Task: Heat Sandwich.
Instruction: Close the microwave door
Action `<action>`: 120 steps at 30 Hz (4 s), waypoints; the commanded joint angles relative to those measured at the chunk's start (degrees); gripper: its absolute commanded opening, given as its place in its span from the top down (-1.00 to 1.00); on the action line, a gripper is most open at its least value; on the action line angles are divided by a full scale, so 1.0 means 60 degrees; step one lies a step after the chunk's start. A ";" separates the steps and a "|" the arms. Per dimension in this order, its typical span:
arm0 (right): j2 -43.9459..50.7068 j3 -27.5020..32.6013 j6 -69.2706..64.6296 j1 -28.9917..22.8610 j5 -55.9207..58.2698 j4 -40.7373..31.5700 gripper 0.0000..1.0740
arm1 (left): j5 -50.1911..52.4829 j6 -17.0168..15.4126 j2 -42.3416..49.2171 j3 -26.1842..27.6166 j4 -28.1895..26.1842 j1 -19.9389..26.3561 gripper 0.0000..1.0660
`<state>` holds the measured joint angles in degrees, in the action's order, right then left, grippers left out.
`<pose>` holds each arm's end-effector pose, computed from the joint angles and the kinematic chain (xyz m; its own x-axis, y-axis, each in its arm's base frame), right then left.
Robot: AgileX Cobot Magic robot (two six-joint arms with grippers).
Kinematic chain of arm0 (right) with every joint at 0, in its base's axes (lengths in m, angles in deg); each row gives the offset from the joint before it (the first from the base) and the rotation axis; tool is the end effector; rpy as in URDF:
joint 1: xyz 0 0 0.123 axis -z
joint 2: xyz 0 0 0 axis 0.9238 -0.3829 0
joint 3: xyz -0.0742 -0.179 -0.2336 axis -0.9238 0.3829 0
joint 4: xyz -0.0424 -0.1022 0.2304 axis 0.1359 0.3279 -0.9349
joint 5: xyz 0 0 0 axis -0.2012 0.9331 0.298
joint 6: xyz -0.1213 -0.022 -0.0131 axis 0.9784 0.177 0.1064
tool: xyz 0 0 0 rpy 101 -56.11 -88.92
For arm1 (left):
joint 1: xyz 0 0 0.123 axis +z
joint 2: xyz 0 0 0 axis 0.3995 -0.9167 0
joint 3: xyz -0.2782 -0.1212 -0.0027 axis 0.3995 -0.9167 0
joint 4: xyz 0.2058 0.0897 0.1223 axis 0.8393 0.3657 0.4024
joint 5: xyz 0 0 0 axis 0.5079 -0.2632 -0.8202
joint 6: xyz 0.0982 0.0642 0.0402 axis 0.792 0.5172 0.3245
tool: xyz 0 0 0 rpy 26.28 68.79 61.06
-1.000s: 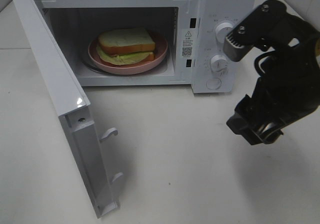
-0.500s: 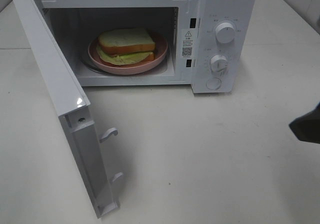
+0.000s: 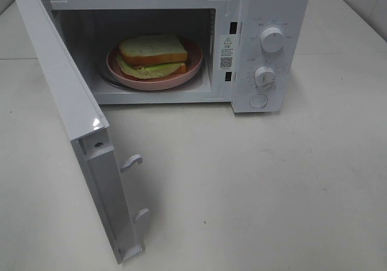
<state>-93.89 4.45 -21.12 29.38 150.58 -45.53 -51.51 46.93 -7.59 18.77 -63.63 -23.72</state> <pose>0.0907 0.0423 0.3109 -0.6312 -0.4870 -0.6036 -0.5159 0.8448 -0.1421 0.0061 0.0000 0.2680 -0.4495 -0.0587 -0.8913 -0.0240 0.9983 -0.0536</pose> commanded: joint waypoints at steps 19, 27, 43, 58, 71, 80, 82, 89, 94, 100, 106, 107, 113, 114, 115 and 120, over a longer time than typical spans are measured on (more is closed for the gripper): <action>0.2922 0.2044 0.0201 0.4202 -0.0917 -0.0602 -0.42 | 0.0048 0.0010 0.0153 0.0000 -0.0057 0.0019 -0.83; 0.4517 0.2550 0.0583 0.5204 -0.1471 -0.1098 -0.42 | 0.0048 0.0010 0.0153 0.0000 -0.0057 0.0019 -0.83; 0.6350 0.2550 0.0592 0.6131 -0.1471 -0.1146 -0.42 | 0.0048 0.0010 0.0153 0.0000 -0.0057 0.0019 -0.83; 0.6350 0.2550 0.0592 0.6131 -0.1471 -0.1175 -0.41 | 0.0048 0.0010 0.0153 0.0000 -0.0057 0.0019 -0.83; 0.6350 0.2550 0.0592 0.6131 -0.1471 -0.1175 -0.41 | 0.0048 0.0010 0.0153 0.0000 -0.0057 0.0019 -0.83; 0.6350 0.2550 0.0592 0.6131 -0.1471 -0.1175 -0.41 | 0.0048 0.0010 0.0153 0.0000 -0.0057 0.0019 -0.83; 0.6350 0.2550 0.0592 0.6131 -0.1471 -0.1175 -0.41 | 0.0048 0.0010 0.0153 0.0000 -0.0057 0.0019 -0.83; 0.6350 0.2550 0.0592 0.6131 -0.1471 -0.1175 -0.41 | 0.0048 0.0010 0.0153 0.0000 -0.0057 0.0019 -0.83; 0.6350 0.2550 0.0563 0.6131 -0.1461 -0.1175 -0.41 | 0.0134 0.0000 0.0105 0.0086 -0.0057 0.0019 -0.83; 0.6350 0.2550 0.0563 0.6131 -0.1461 -0.1175 -0.41 | 0.0735 0.0010 -0.0554 0.0392 0.0000 0.0019 -0.83; 0.6350 0.2550 0.0563 0.6131 -0.1461 -0.1175 -0.41 | 0.1413 0.0010 -0.1719 0.0392 0.0000 0.0019 -0.63; 0.6350 0.2550 0.0563 0.6131 -0.1461 -0.1175 -0.41 | 0.1547 0.0010 -0.1900 0.0392 0.0000 0.0019 -0.54; 0.6350 0.2550 0.0563 0.6131 -0.1461 -0.1175 -0.41 | 0.2082 0.0010 -0.2807 0.0392 0.0000 0.0019 0.00; 0.6350 0.2550 0.0563 0.6131 -0.1461 -0.1175 -0.41 | 0.2263 0.0010 -0.3142 0.0392 0.0000 0.0019 0.20; 0.6350 0.2550 0.0563 0.6131 -0.1461 -0.1175 -0.41 | 0.2368 0.0010 -0.3333 0.0392 0.0000 0.0019 0.30; 0.6350 0.2550 0.0563 0.6131 -0.1461 -0.1175 -0.41 | 0.3295 0.0010 -0.4307 0.0258 0.0000 0.0019 0.90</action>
<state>-57.45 19.75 -17.97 65.94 142.10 -52.46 -35.06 46.93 -31.71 20.72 -63.63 -23.72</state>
